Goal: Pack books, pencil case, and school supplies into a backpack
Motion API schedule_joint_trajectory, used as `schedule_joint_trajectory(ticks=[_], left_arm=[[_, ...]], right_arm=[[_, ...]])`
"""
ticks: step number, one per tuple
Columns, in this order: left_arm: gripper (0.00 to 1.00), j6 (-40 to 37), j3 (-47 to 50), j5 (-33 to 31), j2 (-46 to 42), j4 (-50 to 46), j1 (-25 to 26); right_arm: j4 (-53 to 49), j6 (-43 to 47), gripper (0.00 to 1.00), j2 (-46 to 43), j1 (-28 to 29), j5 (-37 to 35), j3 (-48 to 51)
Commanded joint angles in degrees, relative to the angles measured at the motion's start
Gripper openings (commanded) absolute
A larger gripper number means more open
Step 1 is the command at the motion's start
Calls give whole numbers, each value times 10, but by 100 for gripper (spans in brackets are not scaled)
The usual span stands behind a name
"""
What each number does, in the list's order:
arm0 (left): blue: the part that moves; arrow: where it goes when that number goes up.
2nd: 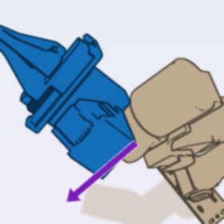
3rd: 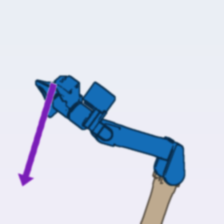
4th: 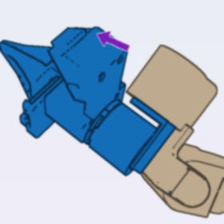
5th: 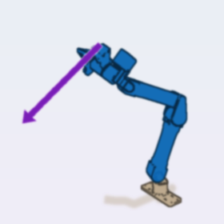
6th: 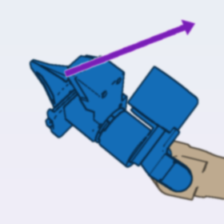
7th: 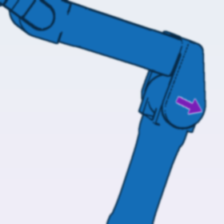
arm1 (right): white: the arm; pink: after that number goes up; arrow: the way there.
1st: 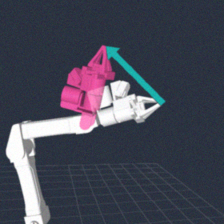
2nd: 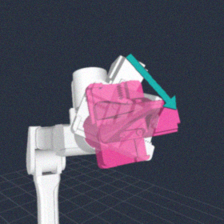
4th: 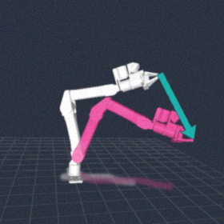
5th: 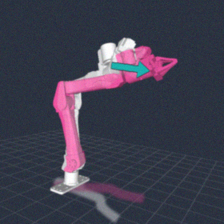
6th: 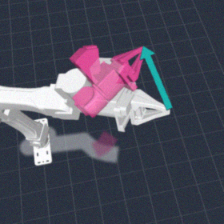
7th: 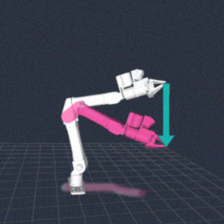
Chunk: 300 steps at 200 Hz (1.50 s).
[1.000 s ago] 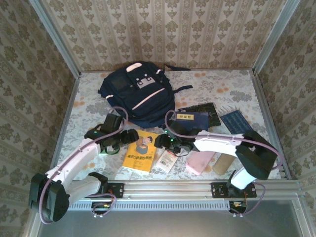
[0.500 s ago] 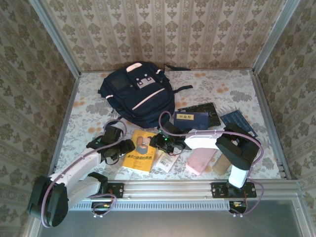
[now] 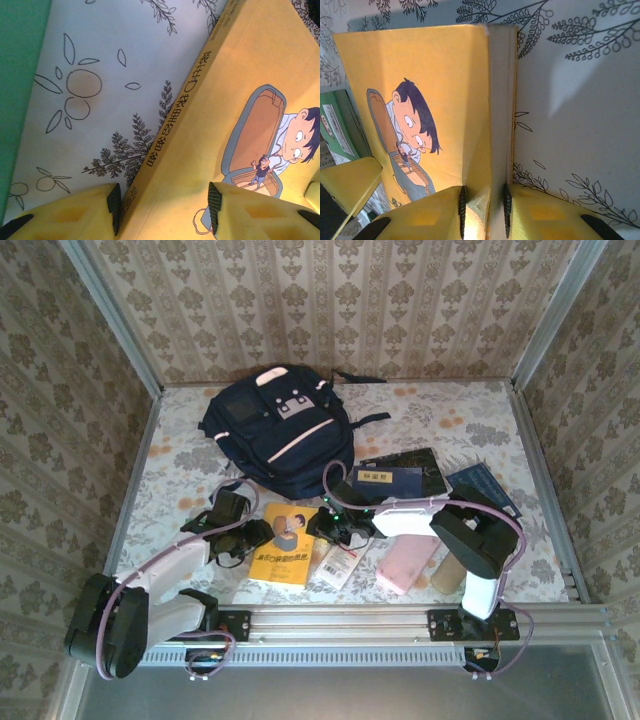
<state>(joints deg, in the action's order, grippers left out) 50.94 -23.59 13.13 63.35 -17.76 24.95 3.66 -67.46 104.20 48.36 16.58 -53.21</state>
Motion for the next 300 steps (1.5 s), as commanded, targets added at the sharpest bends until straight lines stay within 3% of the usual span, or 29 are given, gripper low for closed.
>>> schedule_joint_trajectory(ticks=[1,41,108,124,140,162,191,220,274,300], left_arm=[[51,11,7,90,3,69,30],[46,-4,-11,93,9,55,40],[43,-17,-29,87,5,39,52],[43,-18,-31,87,-1,37,53],[45,-24,-39,87,-6,24,52],[59,-38,-55,66,-33,-28,46],[71,-54,-64,57,-89,-78,16],[76,-65,-54,83,-121,-86,-34],[79,-73,-32,96,-116,-96,-84],[79,-61,-6,105,-95,-55,-88]], right_arm=[[18,29,28,-24,8,39,-19],[-51,79,28,-25,20,43,-60],[-107,107,13,-24,30,24,-88],[-99,105,3,-25,30,19,-81],[-80,102,0,-32,27,17,-70],[-21,101,0,-56,13,34,-35],[89,106,0,-65,-17,124,7],[159,93,0,-51,-41,203,21],[264,42,0,-29,-72,246,61],[291,30,0,-6,-71,259,62]])
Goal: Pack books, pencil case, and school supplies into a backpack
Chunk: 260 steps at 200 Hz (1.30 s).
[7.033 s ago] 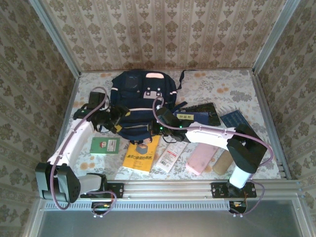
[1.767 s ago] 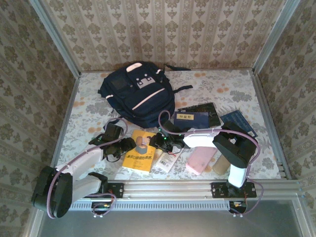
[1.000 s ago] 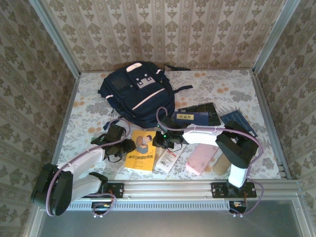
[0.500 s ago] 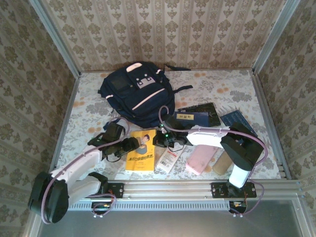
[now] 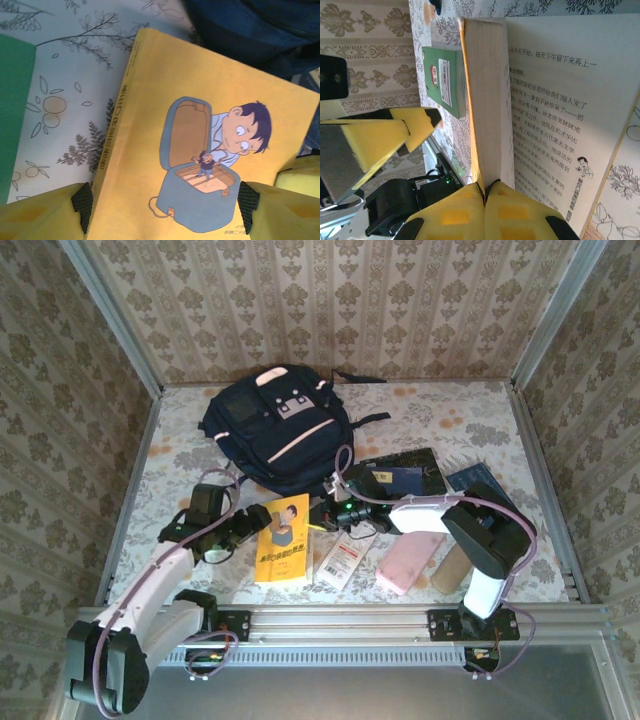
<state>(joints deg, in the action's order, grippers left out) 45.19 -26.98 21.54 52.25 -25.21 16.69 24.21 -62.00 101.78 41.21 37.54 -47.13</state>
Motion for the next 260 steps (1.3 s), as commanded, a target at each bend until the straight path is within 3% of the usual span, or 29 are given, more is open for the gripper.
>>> schedule_joint_trajectory(ticks=[1,71,97,122,145,170,212,260], left_arm=[[80,-3,29,21,18,22,-5],[75,28,81,62,112,149,-2],[72,27,82,68,120,157,0],[71,24,81,68,113,152,0],[70,20,77,67,100,137,0],[70,13,67,63,71,108,-1],[76,-33,18,49,-4,3,-21],[78,-52,-19,81,-33,-34,-31]], right_arm=[[86,-26,0,19,0,50,1],[111,-39,0,87,8,71,-17],[113,-44,26,113,19,75,-31],[113,-45,32,125,22,69,-35],[99,-35,24,127,21,60,-36],[71,-15,0,116,21,46,-33],[115,-17,0,80,-2,84,-18],[189,-47,0,34,-16,158,-22]])
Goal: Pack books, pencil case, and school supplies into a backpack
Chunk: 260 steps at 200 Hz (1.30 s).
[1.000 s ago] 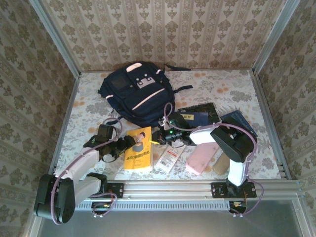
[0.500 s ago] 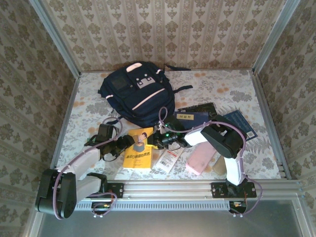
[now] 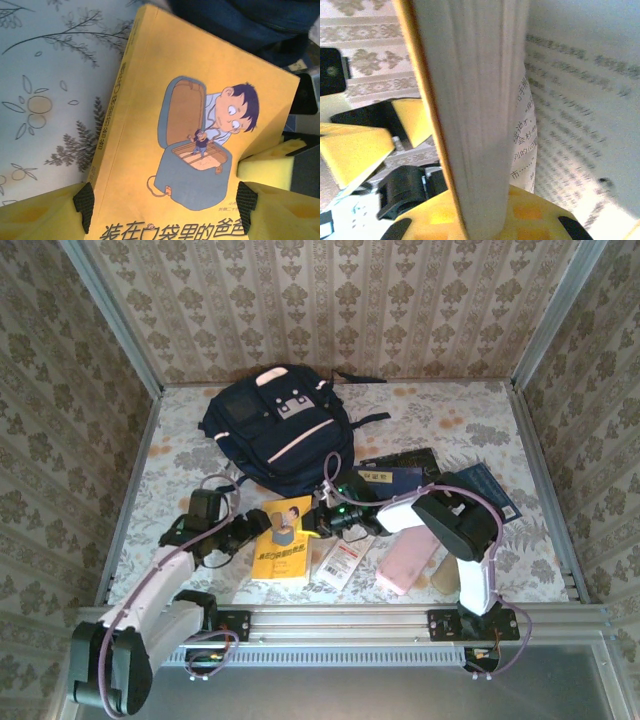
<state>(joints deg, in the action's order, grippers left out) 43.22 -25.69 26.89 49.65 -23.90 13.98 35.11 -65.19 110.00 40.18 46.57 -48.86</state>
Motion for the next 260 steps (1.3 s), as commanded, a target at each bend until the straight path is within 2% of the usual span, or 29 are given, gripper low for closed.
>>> schedule_joint_trajectory(ticks=[1,18,43,62,77,101,129,151,164,176,190,197,213,235,244,260], left_arm=[[78,-33,-35,27,-8,-49,-4],[79,-54,-68,9,-15,-87,-5],[81,-66,-103,31,-27,-98,-12],[81,-51,-112,94,-36,-57,-22],[81,-10,-102,170,-38,12,-26],[79,59,-91,229,-38,100,-26],[65,104,-94,264,-67,176,-26],[46,102,-113,270,-85,175,-25],[35,100,-120,270,-89,171,-25],[26,101,-122,271,-89,176,-25],[16,106,-120,276,-85,193,-22],[10,107,-118,277,-81,201,-22],[1,109,-119,276,-75,212,-19],[0,110,-127,252,-73,215,-19],[0,119,-132,226,-76,214,-19],[0,165,-129,135,-97,223,-17]], right_arm=[[81,-15,0,-50,-5,69,-5],[95,-14,0,-73,-9,76,1],[133,-32,0,-103,-10,97,4],[153,-48,0,-126,-12,104,6],[154,-51,0,-147,-14,104,6],[132,-44,0,-181,-15,100,1],[21,24,0,-214,-21,83,-11],[-45,57,0,-228,-32,59,-12],[-92,80,8,-238,-40,35,-14],[-144,109,9,-248,-42,10,-19],[-153,119,10,-256,-41,4,-19],[-155,119,14,-260,-41,1,-19],[-193,139,31,-277,-41,-19,-24],[-278,178,52,-299,-43,-73,-35],[-326,189,63,-331,-44,-128,-39],[-418,173,70,-375,-38,-291,-38]])
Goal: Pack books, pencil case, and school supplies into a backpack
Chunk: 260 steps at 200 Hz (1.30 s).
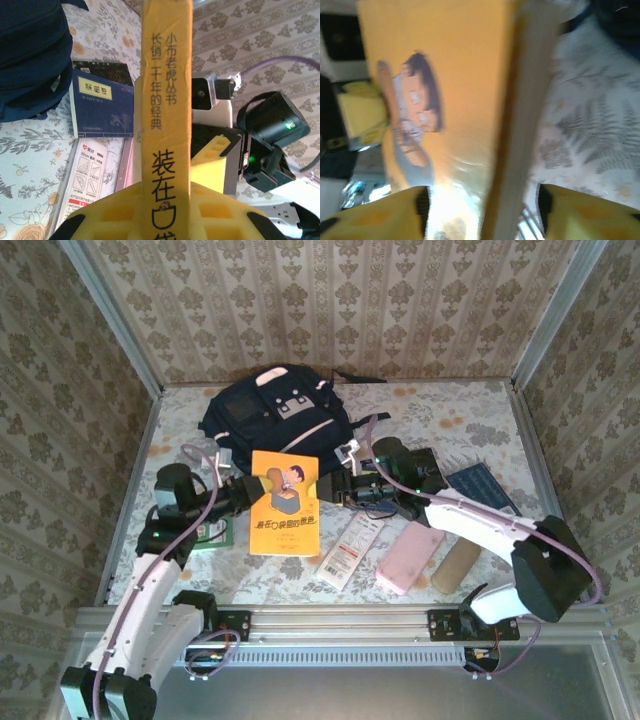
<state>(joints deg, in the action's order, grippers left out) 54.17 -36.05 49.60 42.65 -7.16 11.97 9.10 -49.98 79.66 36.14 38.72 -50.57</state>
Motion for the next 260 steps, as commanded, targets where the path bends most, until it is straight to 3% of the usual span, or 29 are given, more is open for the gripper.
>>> schedule_joint_trajectory(ticks=[1,10,27,52,73,107,177,260], left_arm=[[0,60,-24,-99,-30,58,3],[0,103,-6,-173,-54,97,14],[0,158,13,-283,-68,166,45],[0,168,4,-476,-81,153,105],[0,204,-1,-574,-65,173,129],[0,214,-43,-597,5,231,146],[0,205,-89,-627,74,275,197],[0,210,-124,-622,90,270,223]], right_arm=[[-160,16,71,-76,4,-224,-19],[-139,-9,76,-111,20,-283,6],[-90,-37,81,-152,59,-325,29],[-61,-118,83,-174,76,-330,36],[73,-203,86,-200,90,-344,96],[129,-263,99,-184,109,-352,99],[312,-350,100,-69,132,-333,72],[383,-393,98,4,113,-327,39]])
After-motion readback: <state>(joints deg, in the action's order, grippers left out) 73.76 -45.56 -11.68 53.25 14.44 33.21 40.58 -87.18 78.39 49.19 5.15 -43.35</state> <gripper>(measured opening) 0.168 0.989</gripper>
